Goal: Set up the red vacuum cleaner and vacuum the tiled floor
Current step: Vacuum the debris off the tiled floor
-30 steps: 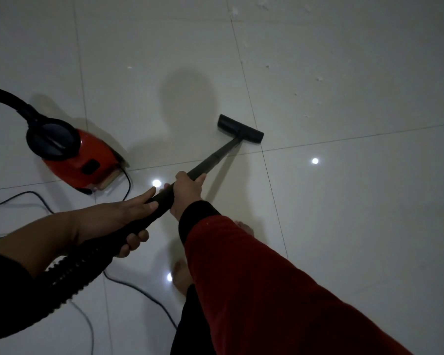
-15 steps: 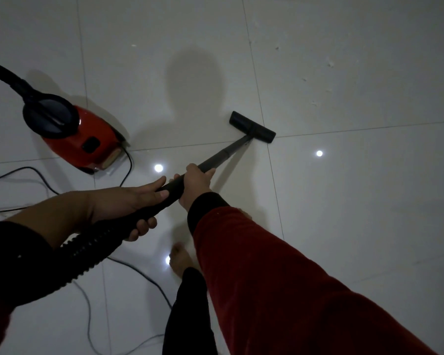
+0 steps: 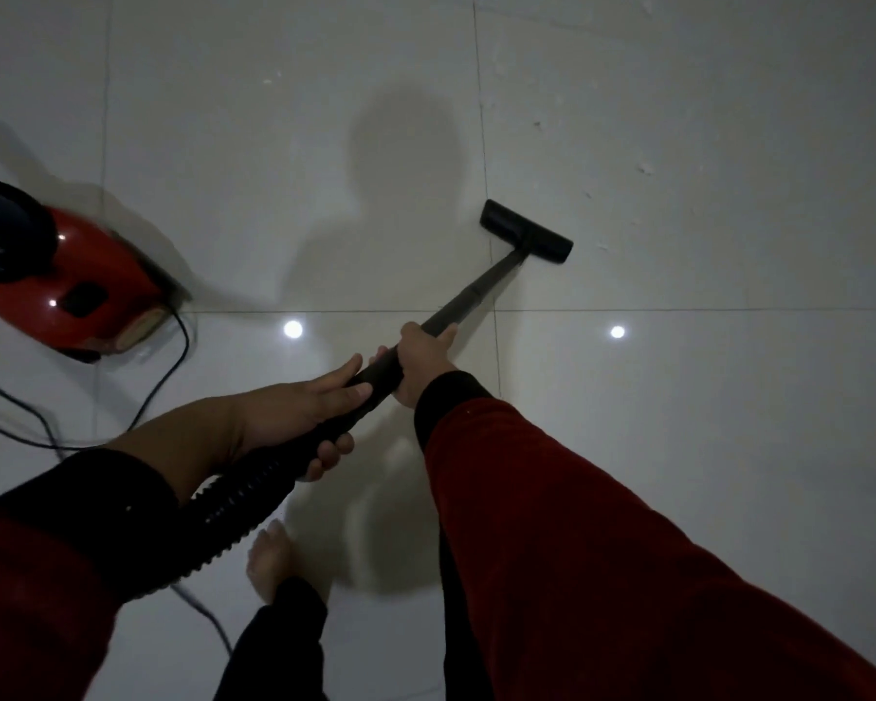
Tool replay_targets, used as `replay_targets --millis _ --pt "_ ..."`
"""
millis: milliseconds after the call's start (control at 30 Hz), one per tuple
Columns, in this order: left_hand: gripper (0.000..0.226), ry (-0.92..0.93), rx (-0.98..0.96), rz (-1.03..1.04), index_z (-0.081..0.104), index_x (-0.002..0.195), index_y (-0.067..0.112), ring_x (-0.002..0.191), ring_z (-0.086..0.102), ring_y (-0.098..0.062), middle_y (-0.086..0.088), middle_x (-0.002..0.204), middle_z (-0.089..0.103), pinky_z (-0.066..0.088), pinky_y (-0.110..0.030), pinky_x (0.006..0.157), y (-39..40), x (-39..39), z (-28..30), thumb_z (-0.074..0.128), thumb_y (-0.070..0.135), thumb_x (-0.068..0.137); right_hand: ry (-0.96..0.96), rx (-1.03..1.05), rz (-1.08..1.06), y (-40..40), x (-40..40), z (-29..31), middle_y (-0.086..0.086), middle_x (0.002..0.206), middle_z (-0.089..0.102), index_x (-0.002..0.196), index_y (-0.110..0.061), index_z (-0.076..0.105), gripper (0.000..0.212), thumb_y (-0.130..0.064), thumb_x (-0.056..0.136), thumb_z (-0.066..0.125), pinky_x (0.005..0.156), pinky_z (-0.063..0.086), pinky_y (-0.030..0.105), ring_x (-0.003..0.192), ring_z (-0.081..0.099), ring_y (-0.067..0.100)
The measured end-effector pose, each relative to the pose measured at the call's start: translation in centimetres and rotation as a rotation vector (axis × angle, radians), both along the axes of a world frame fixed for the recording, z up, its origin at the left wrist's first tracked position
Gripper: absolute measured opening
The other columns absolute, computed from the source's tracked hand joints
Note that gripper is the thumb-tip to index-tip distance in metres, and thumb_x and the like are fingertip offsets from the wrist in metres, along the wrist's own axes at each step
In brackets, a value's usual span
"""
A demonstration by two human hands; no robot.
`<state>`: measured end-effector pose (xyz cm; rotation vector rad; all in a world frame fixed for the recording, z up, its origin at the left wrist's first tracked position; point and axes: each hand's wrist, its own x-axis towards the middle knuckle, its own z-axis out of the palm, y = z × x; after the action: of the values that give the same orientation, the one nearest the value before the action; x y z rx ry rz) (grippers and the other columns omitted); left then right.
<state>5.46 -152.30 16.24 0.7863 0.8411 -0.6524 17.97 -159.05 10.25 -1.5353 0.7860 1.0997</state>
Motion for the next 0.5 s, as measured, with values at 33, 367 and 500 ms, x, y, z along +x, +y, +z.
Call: replay_targets --millis 33,367,500 --pt "0.056 -0.002 0.009 0.017 0.022 0.141 0.054 0.041 0.044 -0.007 -0.005 0.064 0.049 0.043 -0.018 0.039 -0.2 1.3 -0.5 0.048 0.038 0.094 -0.004 0.003 0.024 0.1 1.5 -0.3 0.008 0.092 0.049 0.147 -0.051 -0.006 0.077 -0.015 0.098 0.041 0.075 0.053 0.034 0.074 0.055 0.017" --pt "0.049 0.002 0.009 0.265 0.028 0.134 0.062 0.041 0.040 -0.008 -0.002 0.063 0.045 0.040 -0.018 0.038 -1.4 14.6 -2.7 0.045 0.037 0.095 -0.020 0.049 0.260 2.3 16.3 -2.7 0.004 0.087 0.046 0.147 -0.051 -0.008 0.078 -0.013 0.099 0.040 0.072 0.053 0.035 0.073 0.055 0.017" --pt "0.053 0.007 0.022 0.330 0.023 0.138 0.060 0.040 0.041 -0.008 -0.001 0.059 0.046 0.041 -0.019 0.038 -0.9 18.4 -3.3 0.045 0.035 0.096 -0.016 0.065 0.303 3.7 20.2 -3.1 0.004 0.087 0.044 0.147 -0.051 -0.007 0.078 -0.013 0.098 0.041 0.068 0.055 0.035 0.074 0.055 0.018"
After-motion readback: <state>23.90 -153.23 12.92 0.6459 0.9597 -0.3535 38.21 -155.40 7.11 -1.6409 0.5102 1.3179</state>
